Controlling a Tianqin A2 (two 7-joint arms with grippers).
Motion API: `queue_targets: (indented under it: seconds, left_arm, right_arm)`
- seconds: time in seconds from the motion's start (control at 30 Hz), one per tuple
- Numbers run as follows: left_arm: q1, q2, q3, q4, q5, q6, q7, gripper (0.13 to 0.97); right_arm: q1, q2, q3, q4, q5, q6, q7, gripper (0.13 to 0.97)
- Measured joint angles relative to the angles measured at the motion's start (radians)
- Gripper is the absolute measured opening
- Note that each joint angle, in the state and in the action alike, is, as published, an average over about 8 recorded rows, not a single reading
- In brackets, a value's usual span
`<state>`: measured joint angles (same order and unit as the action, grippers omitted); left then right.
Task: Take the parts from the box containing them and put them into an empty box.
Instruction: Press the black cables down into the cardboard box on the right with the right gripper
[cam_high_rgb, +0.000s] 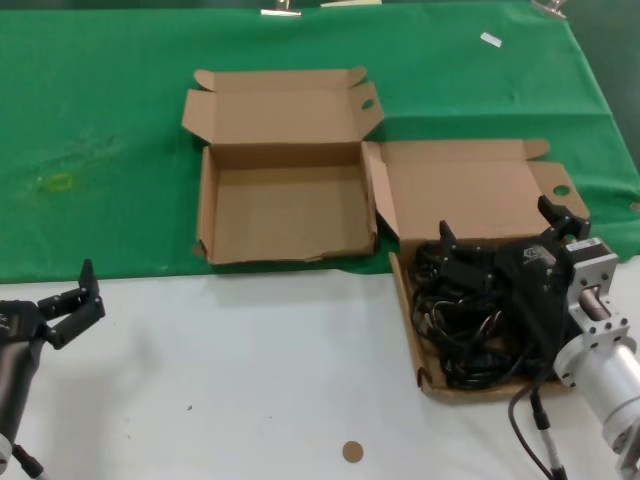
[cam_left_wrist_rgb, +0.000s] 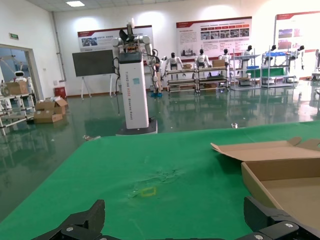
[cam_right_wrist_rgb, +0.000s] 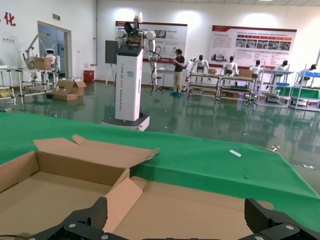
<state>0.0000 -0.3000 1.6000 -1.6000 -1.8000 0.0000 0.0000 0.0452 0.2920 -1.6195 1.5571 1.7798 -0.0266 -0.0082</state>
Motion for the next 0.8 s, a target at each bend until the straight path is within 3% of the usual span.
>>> queue_targets:
  seconds: [0.8]
  left_arm:
    - [0.000, 0.000, 0.000, 0.000, 0.000, 0.000, 0.000, 0.966]
  right_arm:
    - [0.000, 0.000, 0.000, 0.000, 0.000, 0.000, 0.000, 0.966]
